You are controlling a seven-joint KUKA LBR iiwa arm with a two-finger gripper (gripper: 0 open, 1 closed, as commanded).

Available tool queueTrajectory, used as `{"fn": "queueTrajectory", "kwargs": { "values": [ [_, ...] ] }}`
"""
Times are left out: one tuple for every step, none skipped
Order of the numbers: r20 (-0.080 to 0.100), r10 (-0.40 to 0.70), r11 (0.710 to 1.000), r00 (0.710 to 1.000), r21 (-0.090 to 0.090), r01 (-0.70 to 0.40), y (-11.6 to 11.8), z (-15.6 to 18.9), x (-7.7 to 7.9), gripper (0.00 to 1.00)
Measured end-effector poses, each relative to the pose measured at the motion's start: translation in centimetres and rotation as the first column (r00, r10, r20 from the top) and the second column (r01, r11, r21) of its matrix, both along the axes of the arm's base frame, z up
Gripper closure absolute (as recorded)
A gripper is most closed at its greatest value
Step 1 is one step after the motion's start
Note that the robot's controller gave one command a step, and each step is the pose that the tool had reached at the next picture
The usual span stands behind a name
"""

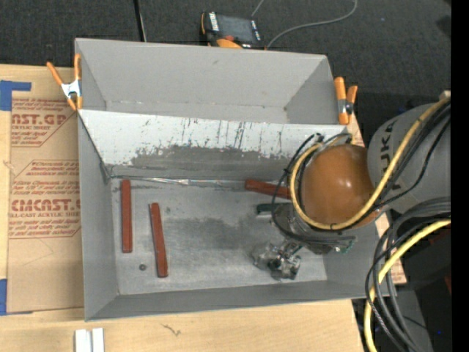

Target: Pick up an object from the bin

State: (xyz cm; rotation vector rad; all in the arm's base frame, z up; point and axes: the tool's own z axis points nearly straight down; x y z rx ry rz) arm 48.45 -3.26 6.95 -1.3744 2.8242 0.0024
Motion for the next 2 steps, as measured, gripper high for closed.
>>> {"fn": "queueTrajectory", "kwargs": {
  "values": [
    [0.01,0.001,1.0,1.0,0.002,-0.001,0.1,0.1,0.3,0.0],
    [0.003,0.082,0.997,0.997,0.003,-0.082,-8.7,0.0,4.0,0.0]
  ]
}}
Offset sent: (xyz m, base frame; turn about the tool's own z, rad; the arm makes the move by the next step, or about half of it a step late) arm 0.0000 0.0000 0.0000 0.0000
